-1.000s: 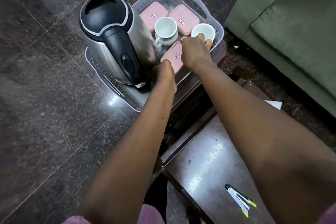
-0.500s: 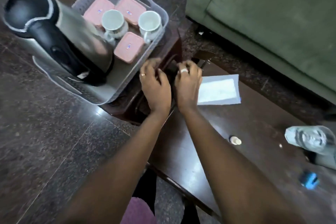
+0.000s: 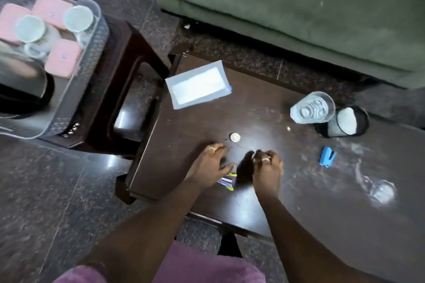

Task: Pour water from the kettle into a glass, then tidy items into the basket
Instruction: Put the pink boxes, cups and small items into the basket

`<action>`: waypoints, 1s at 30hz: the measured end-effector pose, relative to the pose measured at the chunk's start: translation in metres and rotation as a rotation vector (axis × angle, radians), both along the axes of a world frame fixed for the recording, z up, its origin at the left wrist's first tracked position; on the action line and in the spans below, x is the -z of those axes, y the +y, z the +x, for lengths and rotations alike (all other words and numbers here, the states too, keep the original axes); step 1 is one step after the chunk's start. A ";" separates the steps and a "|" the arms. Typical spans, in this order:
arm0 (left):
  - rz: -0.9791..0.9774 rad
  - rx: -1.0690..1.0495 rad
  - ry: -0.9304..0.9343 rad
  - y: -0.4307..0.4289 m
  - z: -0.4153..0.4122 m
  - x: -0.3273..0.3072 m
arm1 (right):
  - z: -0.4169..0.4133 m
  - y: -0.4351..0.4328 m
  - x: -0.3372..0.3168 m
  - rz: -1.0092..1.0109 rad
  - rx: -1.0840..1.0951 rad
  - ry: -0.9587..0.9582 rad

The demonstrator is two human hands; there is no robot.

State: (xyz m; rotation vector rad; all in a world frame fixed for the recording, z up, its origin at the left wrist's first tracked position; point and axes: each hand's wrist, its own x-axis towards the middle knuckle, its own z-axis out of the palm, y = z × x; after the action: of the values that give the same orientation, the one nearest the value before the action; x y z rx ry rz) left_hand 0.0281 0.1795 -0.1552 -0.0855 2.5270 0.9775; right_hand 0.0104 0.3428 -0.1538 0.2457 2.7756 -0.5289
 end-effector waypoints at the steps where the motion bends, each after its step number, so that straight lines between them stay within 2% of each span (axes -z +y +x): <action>1: -0.016 0.017 -0.027 0.006 0.004 0.004 | 0.009 0.014 0.002 0.027 -0.002 -0.027; 4: -0.084 0.132 -0.061 0.019 0.016 0.014 | 0.028 0.047 0.008 0.083 0.002 -0.054; 8: -0.183 0.279 -0.066 0.028 0.027 0.025 | 0.021 0.082 0.010 0.120 0.121 0.015; 14: -0.239 0.237 -0.059 0.040 0.038 0.032 | -0.029 0.132 0.019 0.200 0.231 -0.095; 18: -0.300 0.249 -0.026 0.040 0.044 0.036 | -0.047 0.149 0.021 0.144 0.233 -0.209; 25: -0.247 0.154 -0.017 0.036 0.050 0.040 | -0.047 0.129 0.016 0.012 0.304 -0.165; 28: -0.220 0.083 -0.015 0.031 0.046 0.039 | -0.035 0.092 0.010 -0.038 0.232 -0.044; 30: -0.136 -0.032 0.004 0.025 0.040 0.033 | -0.027 0.059 0.007 -0.089 0.159 0.036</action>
State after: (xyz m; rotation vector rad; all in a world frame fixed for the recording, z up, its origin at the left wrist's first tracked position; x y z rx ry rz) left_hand 0.0686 0.2047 -0.1877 -0.1652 2.6006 0.8171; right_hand -0.0161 0.4022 -0.1603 0.4430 2.7734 -0.7000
